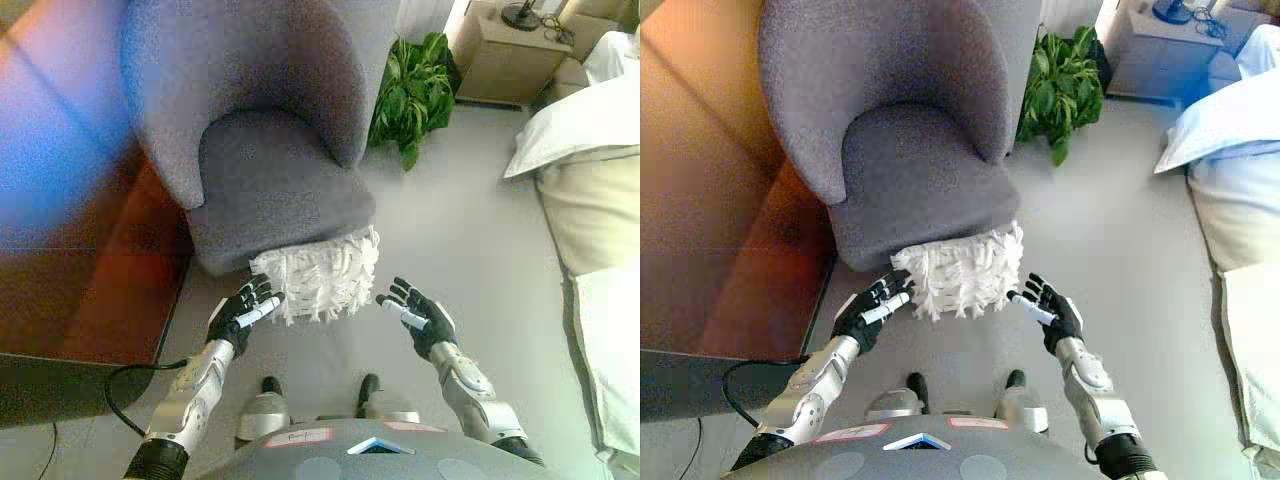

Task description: Pick up the pillow and put it on the sofa.

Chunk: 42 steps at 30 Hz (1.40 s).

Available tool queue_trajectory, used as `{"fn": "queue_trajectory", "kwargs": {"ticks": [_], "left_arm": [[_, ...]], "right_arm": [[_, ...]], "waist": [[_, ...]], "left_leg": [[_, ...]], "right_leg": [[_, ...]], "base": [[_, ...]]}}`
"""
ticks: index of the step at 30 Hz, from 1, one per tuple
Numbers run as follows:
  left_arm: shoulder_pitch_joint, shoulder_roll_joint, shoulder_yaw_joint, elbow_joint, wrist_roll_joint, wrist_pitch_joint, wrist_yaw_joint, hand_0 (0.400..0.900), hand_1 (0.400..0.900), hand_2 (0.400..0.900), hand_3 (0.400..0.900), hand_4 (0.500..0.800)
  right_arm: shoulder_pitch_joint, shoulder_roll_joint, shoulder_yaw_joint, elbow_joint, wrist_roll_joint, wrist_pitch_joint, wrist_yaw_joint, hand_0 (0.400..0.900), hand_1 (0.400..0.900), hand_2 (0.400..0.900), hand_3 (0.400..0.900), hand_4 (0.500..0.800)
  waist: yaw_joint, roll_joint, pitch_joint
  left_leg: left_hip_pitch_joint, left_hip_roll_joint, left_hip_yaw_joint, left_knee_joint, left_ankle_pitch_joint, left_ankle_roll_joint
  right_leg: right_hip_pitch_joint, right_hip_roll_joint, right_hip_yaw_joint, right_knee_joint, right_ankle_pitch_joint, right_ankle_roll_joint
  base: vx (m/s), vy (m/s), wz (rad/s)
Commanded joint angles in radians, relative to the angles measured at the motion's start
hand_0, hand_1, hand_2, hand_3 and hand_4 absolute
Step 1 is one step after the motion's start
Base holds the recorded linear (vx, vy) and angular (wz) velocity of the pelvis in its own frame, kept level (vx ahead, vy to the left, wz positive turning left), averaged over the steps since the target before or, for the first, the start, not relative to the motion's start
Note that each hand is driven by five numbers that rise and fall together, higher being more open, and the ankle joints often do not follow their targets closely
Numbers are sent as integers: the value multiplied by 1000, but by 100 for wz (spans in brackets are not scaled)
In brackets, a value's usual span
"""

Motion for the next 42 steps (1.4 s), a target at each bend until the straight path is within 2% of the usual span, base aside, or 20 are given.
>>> {"fn": "queue_trajectory", "kwargs": {"ticks": [1, 4, 21, 31, 37, 40, 42], "left_arm": [[-52, 13, 20, -83, 30, -123, -30, 900, 900, 900, 900, 800], [-67, 24, 13, -91, 25, -102, -31, 900, 900, 900, 900, 800], [-50, 25, 17, -93, 36, -108, -19, 900, 900, 900, 900, 800], [-31, 25, 23, -96, 32, -112, -11, 900, 900, 900, 900, 800], [-35, 25, 17, -100, 19, -118, -11, 900, 900, 900, 900, 800], [-37, 26, 15, -111, -3, -121, -18, 900, 900, 900, 900, 800], [-33, 27, 13, -116, -33, -137, -23, 900, 900, 900, 900, 800]], "right_arm": [[-39, -17, -36, -86, -7, -61, 5, 900, 900, 900, 900, 800], [-47, -19, -31, -80, 3, -62, -7, 900, 900, 900, 900, 800], [-36, -21, -28, -86, -5, -63, -18, 900, 900, 900, 900, 800], [-25, -30, -33, -95, -22, -65, -19, 900, 900, 900, 900, 800], [-37, -52, -34, -92, -25, -65, -11, 900, 900, 900, 900, 800], [-47, -74, -32, -98, -31, -72, -7, 900, 900, 900, 900, 800], [-48, -92, -32, -105, -38, -76, 1, 900, 900, 900, 900, 800]], "waist": [[8, 14, -30], [10, 14, -30], [7, 19, -22], [6, 21, -16], [8, 17, 14], [9, 7, 39], [8, 0, 58]], "left_leg": [[29, 0, -2, 37, -89, 20], [31, -1, -3, 34, -88, 20], [35, 6, 2, 40, -90, 21], [28, 25, 2, 59, -86, 9], [-33, 62, -30, 161, -76, -17], [-98, 94, -67, 300, -48, -32], [-158, 119, -101, 438, 5, -45]], "right_leg": [[7, -21, -13, 9, -12, 57], [11, -20, -18, 5, -12, 58], [19, -9, -12, 0, -22, 50], [20, 8, -7, 0, -34, 37], [10, 32, 7, 6, -45, 4], [-11, 34, 17, 25, -48, -18], [-29, 36, 23, 35, -46, -38]], "base": [[0, 0, 0], [0, 0, 0], [2, -10, -1], [28, -61, -1], [14, -114, -5], [-13, -109, -7], [-21, -104, -15]]}}
